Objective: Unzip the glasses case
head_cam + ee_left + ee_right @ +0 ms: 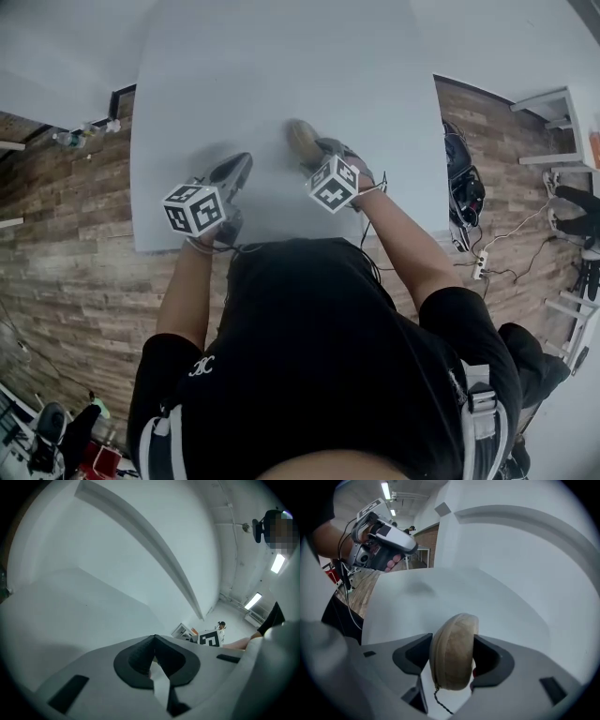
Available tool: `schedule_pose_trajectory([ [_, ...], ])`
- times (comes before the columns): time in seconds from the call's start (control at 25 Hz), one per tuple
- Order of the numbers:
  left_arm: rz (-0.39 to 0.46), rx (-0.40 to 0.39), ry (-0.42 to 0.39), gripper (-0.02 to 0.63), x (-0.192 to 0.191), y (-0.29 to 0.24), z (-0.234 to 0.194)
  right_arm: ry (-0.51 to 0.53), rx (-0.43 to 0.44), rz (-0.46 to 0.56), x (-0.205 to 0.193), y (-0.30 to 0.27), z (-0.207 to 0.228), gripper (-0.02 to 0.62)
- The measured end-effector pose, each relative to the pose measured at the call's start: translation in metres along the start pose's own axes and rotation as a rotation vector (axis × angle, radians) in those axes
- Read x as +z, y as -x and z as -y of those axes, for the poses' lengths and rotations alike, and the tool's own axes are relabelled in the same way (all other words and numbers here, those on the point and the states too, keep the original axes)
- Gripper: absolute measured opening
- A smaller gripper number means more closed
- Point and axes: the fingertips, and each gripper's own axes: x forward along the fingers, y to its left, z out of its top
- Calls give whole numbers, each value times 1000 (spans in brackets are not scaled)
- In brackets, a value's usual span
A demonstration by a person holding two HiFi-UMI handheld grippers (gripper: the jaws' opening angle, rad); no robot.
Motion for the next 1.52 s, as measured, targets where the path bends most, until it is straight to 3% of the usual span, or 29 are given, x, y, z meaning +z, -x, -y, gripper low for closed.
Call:
schedule_pose_trajectory([
  [0.12, 2, 19, 22, 3, -4, 1, -2, -27, -8, 21, -5, -1, 8, 273],
  [0.36, -12, 46, 59, 3, -14, -5, -1, -260, -67, 132, -26, 17, 33, 279],
  [0.6, -23, 75, 46, 3, -18, -27, 19, -489, -3, 339, -36, 75, 49, 281],
  [0.72, 21, 134, 42, 3, -13, -33, 28, -623, 28, 423, -43, 103, 66, 270],
  [0.8, 62, 195, 1, 3, -4, -37, 37, -678, -23, 472, -51, 124, 85, 27],
  [0.96, 130, 296, -116, 3, 15, -53, 63, -626, -183, 522, -67, 151, 126, 14],
  [1.04, 149, 352, -164, 3, 20, -57, 73, -626, -206, 528, -73, 155, 136, 14],
  [1.16, 152, 379, -190, 3, 22, -67, 88, -657, -187, 557, -75, 158, 146, 14],
  [1.36, 43, 345, -323, 3, 3, -79, 113, -670, -111, 576, -73, 168, 125, 14],
  [1.52, 83, 330, -311, 3, 1, -57, 124, -651, -75, 566, -68, 171, 92, 14],
])
